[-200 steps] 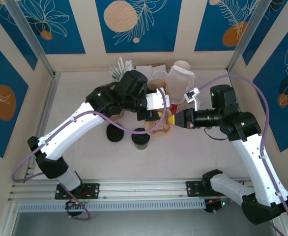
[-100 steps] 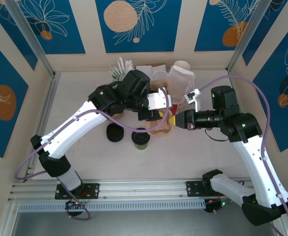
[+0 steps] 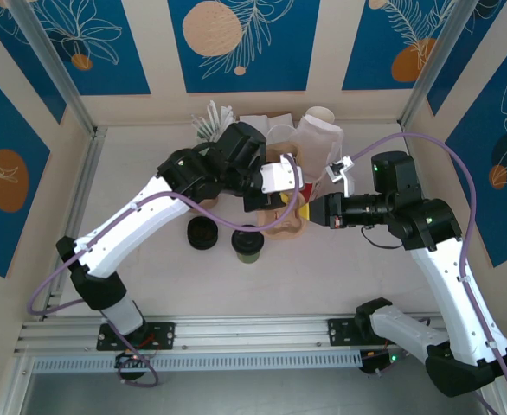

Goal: Pack the takeout coffee

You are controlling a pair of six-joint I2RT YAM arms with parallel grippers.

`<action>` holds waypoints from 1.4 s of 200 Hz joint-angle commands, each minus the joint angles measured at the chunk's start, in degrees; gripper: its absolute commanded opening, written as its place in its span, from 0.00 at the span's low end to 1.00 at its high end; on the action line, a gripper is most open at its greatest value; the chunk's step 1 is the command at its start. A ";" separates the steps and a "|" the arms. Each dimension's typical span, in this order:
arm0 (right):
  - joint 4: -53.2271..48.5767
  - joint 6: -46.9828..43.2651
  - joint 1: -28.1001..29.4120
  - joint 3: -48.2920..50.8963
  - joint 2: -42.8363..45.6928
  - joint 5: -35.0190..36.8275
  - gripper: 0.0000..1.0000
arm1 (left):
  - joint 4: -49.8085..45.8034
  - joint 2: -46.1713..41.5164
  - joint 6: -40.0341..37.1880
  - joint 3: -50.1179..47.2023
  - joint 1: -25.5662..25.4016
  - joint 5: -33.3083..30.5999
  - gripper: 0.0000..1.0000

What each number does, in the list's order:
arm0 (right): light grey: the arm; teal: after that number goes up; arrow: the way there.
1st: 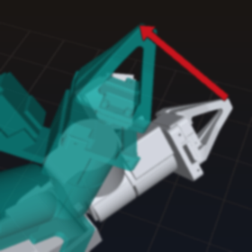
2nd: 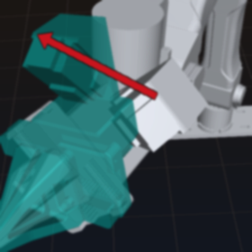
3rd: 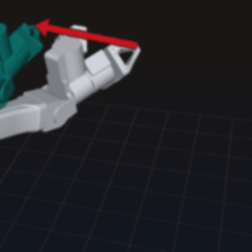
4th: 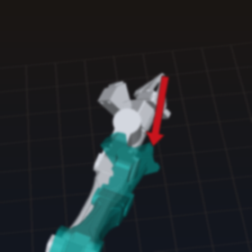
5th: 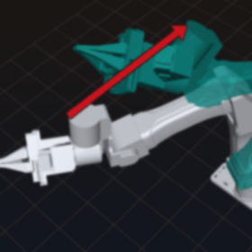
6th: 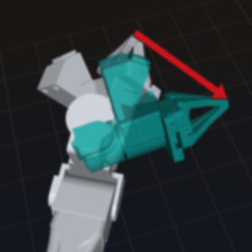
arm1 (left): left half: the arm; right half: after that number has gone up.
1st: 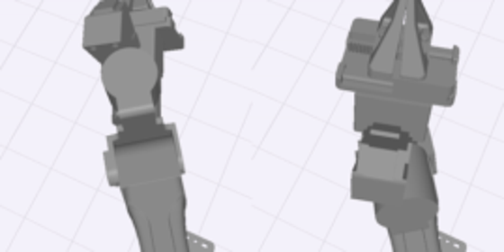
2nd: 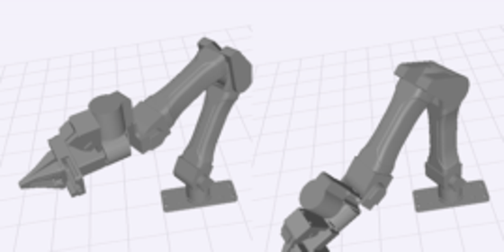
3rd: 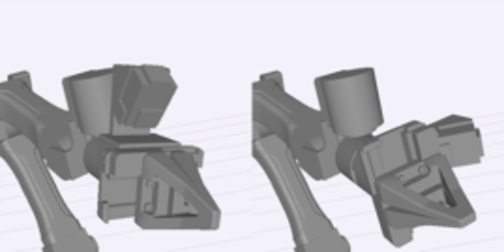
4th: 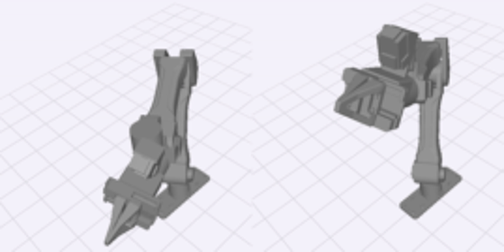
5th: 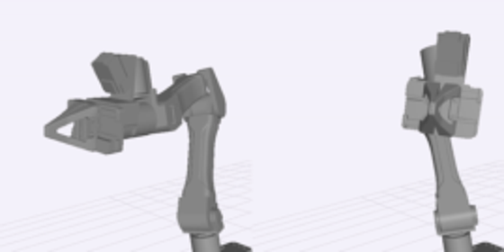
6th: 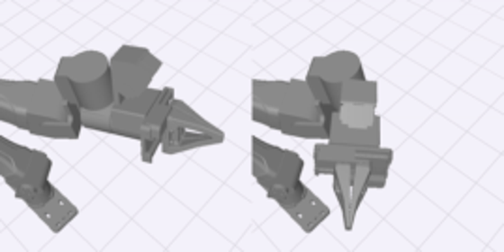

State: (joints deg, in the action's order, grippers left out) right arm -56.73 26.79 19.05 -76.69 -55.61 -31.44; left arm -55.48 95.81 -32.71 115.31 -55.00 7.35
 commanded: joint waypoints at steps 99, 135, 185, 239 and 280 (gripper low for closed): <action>-1.43 2.16 -12.81 -3.31 3.92 16.30 0.44 | 1.37 1.75 5.04 5.14 0.85 -0.10 0.31; 2.09 3.07 -13.25 -4.13 -2.20 29.41 0.47 | 3.22 1.73 7.32 5.17 2.47 1.09 0.31; 5.84 1.25 -13.31 -7.54 -13.81 35.92 0.54 | 5.20 2.10 10.68 6.06 5.10 4.76 0.31; 8.64 1.42 -13.17 -9.84 -22.54 34.79 0.54 | 6.45 3.38 13.26 8.24 6.05 4.60 0.30; 9.25 0.58 -12.98 -11.80 -27.48 32.59 0.53 | 5.92 5.10 14.41 11.06 6.11 5.81 0.30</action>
State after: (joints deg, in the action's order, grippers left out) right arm -48.21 28.69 5.98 -85.56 -80.68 2.81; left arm -50.15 99.59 -19.99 123.50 -49.47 11.05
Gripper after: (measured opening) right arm 0.537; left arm 0.301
